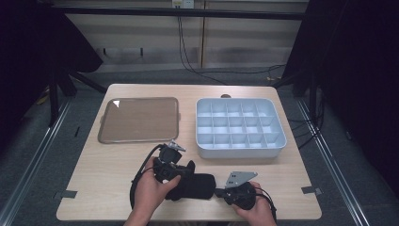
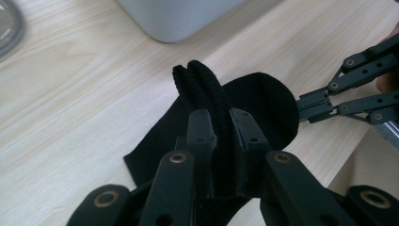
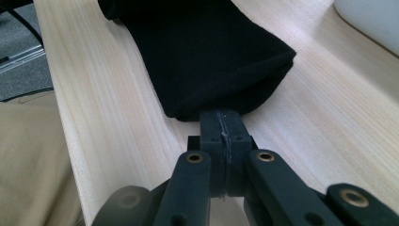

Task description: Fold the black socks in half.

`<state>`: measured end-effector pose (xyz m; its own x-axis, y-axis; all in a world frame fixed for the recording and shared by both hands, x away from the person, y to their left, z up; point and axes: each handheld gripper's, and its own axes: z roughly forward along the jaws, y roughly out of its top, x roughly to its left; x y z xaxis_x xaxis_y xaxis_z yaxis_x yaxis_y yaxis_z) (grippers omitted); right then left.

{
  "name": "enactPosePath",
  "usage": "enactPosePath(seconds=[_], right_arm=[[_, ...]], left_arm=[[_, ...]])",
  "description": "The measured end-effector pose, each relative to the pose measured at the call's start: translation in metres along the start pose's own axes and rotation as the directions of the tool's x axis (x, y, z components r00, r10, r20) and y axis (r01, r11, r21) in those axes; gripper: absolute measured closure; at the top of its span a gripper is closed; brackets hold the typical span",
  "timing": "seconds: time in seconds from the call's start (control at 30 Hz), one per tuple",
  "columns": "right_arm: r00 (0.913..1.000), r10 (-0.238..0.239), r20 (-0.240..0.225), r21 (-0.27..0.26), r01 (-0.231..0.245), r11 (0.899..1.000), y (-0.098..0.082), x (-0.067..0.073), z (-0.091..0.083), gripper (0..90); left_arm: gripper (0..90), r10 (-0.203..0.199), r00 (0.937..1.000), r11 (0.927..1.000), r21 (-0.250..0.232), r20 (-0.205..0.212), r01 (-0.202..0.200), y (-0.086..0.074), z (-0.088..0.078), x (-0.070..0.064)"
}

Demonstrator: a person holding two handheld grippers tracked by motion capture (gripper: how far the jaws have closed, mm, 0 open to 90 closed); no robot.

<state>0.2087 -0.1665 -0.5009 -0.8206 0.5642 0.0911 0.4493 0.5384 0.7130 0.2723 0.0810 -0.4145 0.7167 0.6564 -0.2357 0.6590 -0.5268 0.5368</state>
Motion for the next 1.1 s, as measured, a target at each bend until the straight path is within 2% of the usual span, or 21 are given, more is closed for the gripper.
enactPosePath(seconds=[0.27, 0.3, 0.6, 0.63, 0.77, 0.87, 1.03, 1.1], right_arm=[[1.0, 0.001, 0.001, 0.0, -0.001, 1.0, 0.0, 0.0, 0.0, 89.7], [1.0, 0.001, 0.0, 0.0, -0.001, 1.0, 0.0, 0.0, 0.0, 89.7], [1.0, -0.002, 0.001, 0.0, 0.002, 1.0, 0.001, 0.001, 0.001, 89.7], [1.0, 0.0, 0.001, 0.001, 0.0, 1.0, 0.001, 0.001, 0.001, 89.7], [1.0, -0.001, 0.001, 0.001, 0.001, 1.0, 0.001, 0.0, 0.001, 89.7], [1.0, -0.004, 0.003, 0.001, 0.004, 1.0, 0.001, 0.0, 0.001, 89.7], [1.0, -0.002, 0.001, 0.001, 0.002, 1.0, 0.001, 0.0, 0.001, 89.7], [1.0, -0.003, 0.001, 0.001, 0.003, 1.0, 0.001, 0.0, 0.001, 89.7]], left_arm=[[79.3, 0.01, 0.9996, 0.9994, 0.033, 0.028, -0.011, 0.002, 0.013, -0.004], [79.3, 0.0, 0.9996, 0.9995, 0.031, 0.028, -0.001, 0.002, 0.014, -0.006], [79.3, 0.011, 0.999, 0.9987, 0.049, 0.042, -0.013, 0.004, 0.022, -0.013], [79.3, 0.011, 0.9983, 0.9989, 0.045, 0.057, -0.013, 0.005, 0.025, -0.016], [79.3, 0.038, 0.9976, 0.9971, 0.064, 0.057, -0.042, 0.008, 0.032, -0.021], [79.2, 0.036, 0.9973, 0.9961, 0.077, 0.063, -0.041, 0.007, 0.042, -0.025], [79.2, 0.034, 0.997, 0.9961, 0.079, 0.069, -0.04, 0.006, 0.048, -0.029], [78.8, 0.044, 0.9968, 0.995, 0.086, 0.067, -0.05, 0.005, 0.052, -0.031]])
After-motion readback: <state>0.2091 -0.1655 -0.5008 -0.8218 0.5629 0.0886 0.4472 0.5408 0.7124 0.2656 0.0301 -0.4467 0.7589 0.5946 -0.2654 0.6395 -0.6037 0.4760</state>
